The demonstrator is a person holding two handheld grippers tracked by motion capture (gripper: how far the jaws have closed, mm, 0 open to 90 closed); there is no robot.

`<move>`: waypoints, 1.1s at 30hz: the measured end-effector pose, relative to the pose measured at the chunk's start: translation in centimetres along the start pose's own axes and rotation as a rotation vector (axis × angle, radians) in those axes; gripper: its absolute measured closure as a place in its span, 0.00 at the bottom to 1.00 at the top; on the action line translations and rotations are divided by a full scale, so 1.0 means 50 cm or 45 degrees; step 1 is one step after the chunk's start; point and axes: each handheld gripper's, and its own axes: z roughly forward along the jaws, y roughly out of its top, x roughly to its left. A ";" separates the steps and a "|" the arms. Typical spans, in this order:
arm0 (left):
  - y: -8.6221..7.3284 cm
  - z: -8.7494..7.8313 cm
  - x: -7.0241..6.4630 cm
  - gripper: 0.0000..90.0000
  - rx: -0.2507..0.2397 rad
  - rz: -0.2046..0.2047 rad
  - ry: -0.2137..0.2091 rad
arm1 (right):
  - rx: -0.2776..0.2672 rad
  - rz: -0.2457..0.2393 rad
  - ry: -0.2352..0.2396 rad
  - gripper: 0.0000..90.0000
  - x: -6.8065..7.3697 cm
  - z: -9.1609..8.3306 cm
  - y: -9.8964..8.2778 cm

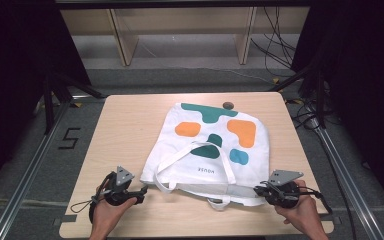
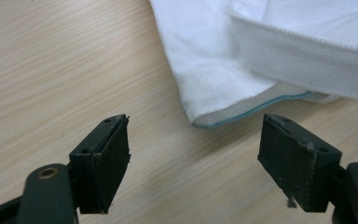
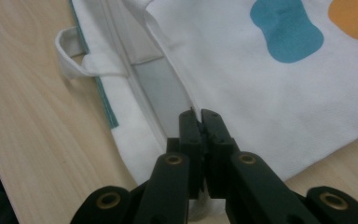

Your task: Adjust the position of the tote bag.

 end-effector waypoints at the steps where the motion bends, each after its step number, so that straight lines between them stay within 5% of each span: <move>1: 0.002 0.005 -0.005 0.26 -0.002 -0.004 -0.007 | -0.001 0.008 0.001 0.98 -0.002 -0.001 0.001; 6: 0.010 0.028 -0.014 0.28 0.041 0.021 0.006 | 0.006 0.000 0.003 0.98 -0.016 -0.011 0.006; 16: 0.042 0.064 -0.025 0.29 0.007 0.032 0.047 | -0.012 0.023 0.005 0.98 -0.024 -0.018 0.005; 20: 0.058 0.078 -0.025 0.38 -0.044 0.042 0.039 | -0.006 0.025 0.000 0.98 -0.025 -0.015 0.003; 25: 0.063 0.077 -0.027 0.65 -0.029 0.203 0.034 | 0.017 0.011 -0.026 0.93 -0.020 -0.004 0.002; 26: 0.063 0.077 -0.027 0.75 -0.039 0.198 0.030 | 0.038 0.002 -0.031 0.88 -0.017 0.002 0.000; 33: 0.059 0.055 -0.054 0.87 -0.024 0.331 -0.028 | 0.121 -0.054 -0.091 0.80 -0.007 0.027 -0.005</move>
